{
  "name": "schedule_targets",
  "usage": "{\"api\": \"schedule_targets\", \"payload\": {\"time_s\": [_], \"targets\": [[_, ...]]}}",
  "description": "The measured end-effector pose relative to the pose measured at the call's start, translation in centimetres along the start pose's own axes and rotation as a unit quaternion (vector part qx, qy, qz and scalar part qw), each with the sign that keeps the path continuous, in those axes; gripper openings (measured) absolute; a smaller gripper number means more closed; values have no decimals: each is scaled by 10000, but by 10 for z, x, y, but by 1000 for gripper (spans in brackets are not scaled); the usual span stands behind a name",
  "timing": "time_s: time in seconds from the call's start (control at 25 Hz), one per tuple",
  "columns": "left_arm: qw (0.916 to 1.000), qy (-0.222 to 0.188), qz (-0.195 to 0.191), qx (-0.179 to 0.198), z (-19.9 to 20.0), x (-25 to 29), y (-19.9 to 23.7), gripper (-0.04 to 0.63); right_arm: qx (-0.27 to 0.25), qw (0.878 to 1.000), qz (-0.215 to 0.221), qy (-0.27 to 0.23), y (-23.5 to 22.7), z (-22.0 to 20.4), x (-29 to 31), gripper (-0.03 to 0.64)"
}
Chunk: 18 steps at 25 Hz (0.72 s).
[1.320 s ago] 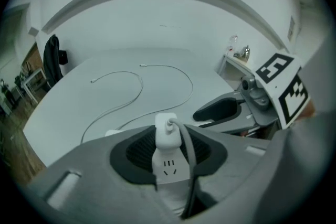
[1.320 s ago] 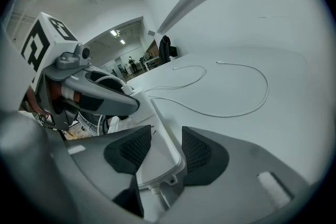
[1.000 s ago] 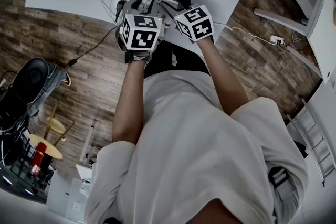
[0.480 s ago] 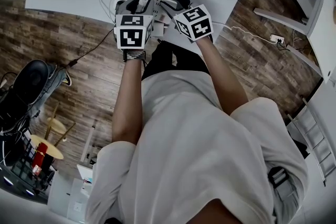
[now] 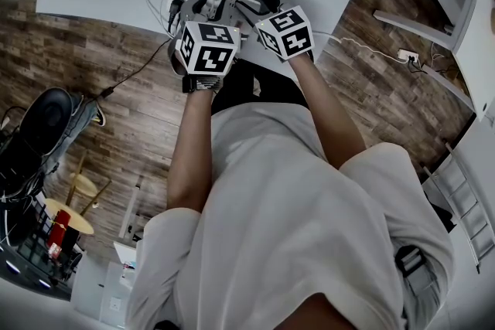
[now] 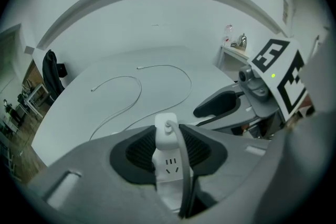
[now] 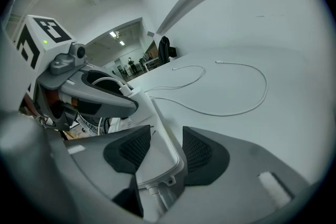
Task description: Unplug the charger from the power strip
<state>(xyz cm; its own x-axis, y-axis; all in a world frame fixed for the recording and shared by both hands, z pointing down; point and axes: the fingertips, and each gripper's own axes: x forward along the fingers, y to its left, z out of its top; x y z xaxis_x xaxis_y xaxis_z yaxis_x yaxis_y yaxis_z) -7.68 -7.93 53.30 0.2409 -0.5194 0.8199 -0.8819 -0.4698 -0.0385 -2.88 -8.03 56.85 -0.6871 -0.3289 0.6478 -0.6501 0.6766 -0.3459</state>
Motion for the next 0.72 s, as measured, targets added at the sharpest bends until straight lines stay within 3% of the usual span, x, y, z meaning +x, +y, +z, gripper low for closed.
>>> {"api": "schedule_targets", "payload": {"time_s": [0.24, 0.36, 0.44, 0.72], "targets": [[9944, -278, -428, -929, -1, -2, 7, 138, 36, 10000, -7, -17, -1, -1, 0, 201], [9910, -379, -525, -1174, 0, -3, 9, 140, 34, 10000, -6, -18, -2, 0, 0, 202], [9924, -363, -471, -1076, 1, -3, 8, 140, 40, 10000, -7, -19, -2, 0, -1, 202], [9997, -91, -152, -168, 2, -1, -1, 140, 50, 10000, 8, -36, -2, -1, -1, 204]]}}
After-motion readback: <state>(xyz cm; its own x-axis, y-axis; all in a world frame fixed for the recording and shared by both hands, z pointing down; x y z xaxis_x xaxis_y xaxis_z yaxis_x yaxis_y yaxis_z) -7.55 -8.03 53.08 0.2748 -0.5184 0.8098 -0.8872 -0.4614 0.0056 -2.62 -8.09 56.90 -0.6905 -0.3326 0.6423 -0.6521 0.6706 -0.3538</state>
